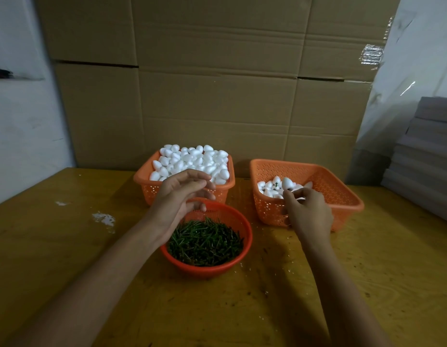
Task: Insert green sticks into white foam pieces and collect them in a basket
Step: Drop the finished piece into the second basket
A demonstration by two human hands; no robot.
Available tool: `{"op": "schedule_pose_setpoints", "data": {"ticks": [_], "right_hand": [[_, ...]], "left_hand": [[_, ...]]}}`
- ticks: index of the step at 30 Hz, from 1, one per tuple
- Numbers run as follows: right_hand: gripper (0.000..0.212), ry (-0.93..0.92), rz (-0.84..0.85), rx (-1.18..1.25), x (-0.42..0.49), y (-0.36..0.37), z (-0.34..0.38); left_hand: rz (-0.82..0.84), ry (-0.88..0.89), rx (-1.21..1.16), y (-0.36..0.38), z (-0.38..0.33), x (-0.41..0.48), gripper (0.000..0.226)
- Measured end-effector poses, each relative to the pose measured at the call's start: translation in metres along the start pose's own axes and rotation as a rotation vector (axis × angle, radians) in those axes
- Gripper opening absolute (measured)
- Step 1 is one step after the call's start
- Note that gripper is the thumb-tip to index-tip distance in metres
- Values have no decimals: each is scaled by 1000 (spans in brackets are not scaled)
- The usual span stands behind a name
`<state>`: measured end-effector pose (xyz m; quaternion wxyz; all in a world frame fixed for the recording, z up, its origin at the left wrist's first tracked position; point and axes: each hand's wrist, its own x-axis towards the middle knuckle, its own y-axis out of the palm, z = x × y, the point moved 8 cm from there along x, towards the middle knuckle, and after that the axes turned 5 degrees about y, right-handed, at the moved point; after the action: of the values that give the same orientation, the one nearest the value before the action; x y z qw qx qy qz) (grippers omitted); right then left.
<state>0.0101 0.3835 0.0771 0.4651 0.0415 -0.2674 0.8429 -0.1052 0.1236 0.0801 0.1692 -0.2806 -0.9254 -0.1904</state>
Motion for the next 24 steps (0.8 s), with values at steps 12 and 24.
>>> {"op": "schedule_pose_setpoints", "data": {"ticks": [12, 24], "right_hand": [[24, -255, -26, 13, -20, -1, 37], [48, -694, 895, -577, -137, 122, 63]], "left_hand": [[-13, 19, 31, -3, -2, 1, 12], [-112, -14, 141, -15, 2, 3, 23]]}}
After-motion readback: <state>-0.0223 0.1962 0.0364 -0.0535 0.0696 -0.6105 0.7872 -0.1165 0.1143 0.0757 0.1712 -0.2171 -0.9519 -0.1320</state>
